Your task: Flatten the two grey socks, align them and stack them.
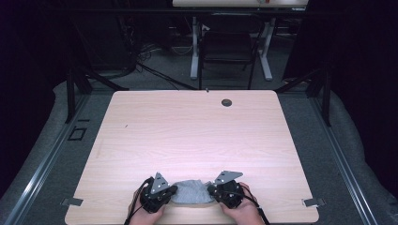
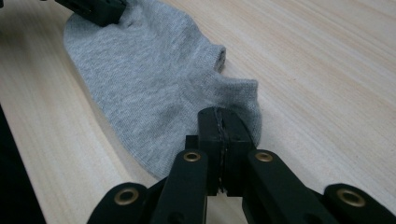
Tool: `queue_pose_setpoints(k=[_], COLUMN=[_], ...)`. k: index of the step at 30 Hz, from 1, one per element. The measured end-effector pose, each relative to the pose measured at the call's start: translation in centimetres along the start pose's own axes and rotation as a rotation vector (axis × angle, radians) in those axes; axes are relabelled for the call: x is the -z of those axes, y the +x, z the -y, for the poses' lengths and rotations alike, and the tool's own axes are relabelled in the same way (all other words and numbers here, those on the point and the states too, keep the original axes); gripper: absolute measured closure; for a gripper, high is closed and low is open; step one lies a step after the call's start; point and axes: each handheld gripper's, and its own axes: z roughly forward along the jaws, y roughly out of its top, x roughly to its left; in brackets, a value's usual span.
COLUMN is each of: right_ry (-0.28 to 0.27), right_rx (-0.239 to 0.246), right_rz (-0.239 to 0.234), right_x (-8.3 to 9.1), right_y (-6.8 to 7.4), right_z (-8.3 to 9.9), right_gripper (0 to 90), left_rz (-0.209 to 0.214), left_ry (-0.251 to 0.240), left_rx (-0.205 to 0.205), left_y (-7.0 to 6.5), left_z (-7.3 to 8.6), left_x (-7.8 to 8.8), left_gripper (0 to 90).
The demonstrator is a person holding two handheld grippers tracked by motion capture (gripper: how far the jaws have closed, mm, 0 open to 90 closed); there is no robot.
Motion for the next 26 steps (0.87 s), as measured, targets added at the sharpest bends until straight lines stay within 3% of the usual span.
queue_pose_setpoints(k=[8, 13, 19, 26], right_ry=[-0.035, -0.113, -0.142, -0.172], right_rx=[-0.014, -0.021, -0.006, -0.045], right_rz=[0.007, 0.008, 0.064, 0.119], right_x=[-0.3, 1.1, 2.4, 3.1], right_y=[-0.7, -0.4, -1.0, -2.2], right_z=[-0.4, -0.7, -0.5, 0.3], right_gripper=[85.5, 81.5, 75.1, 60.0], left_rz=[0.003, 0.005, -0.026, -0.055], left_ry=[-0.041, -0.084, -0.123, -0.135], left_rx=[0.031, 0.037, 0.066, 0.122], left_y=[0.9, 1.0, 1.9, 3.5], left_z=[-0.3, -0.8, -0.6, 0.1], left_x=[-0.2, 1.0, 2.4, 2.6], left_gripper=[85.9, 80.0, 68.8, 54.5])
